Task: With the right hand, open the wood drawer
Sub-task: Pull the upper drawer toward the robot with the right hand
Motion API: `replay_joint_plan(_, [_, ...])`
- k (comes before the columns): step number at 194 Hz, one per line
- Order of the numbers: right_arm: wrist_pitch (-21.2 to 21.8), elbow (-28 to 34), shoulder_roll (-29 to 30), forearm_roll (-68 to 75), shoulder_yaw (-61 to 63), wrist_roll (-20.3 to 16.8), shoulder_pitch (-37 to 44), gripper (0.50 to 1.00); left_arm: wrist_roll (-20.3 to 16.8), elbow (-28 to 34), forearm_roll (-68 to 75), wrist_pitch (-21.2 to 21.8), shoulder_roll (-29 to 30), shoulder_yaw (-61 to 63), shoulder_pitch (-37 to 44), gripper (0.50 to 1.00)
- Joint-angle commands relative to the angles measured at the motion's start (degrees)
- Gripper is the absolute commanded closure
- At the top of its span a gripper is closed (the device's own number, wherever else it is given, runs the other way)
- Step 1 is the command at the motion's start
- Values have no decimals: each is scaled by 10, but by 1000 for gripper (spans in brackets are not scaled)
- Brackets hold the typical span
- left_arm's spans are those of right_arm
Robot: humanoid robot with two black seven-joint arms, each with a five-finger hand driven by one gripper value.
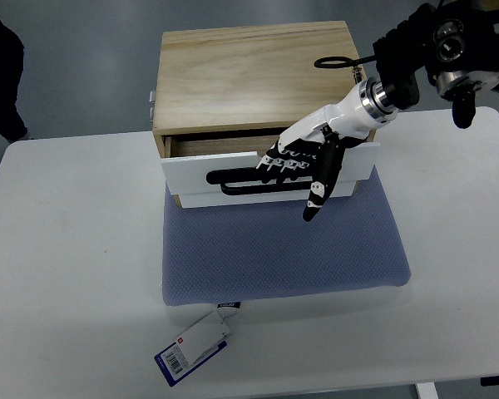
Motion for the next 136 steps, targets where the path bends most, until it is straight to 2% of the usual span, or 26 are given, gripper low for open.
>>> replay_joint_plan(1, [0, 1, -2, 3, 0, -1, 0, 556, 0, 0, 0, 0, 0, 0, -1, 500])
replay_joint_plan(76, [0, 9, -2, 5, -3, -1, -3, 554, 0, 1, 0, 0, 0, -1, -1, 500])
replay_joint_plan(97, [0, 9, -2, 24, -10, -5, -3, 554, 0, 1, 0, 0, 0, -1, 0, 500])
replay_joint_plan(98, [0, 9, -1, 30, -11, -14, -3, 554, 0, 1, 0, 0, 0, -1, 0, 500])
replay_joint_plan(104, [0, 9, -1, 32, -12, -18, -3, 554, 0, 1, 0, 0, 0, -1, 0, 500])
replay_joint_plan(136, [0, 19, -2, 33, -26, -19, -3, 554, 0, 2, 0, 0, 0, -1, 0, 500])
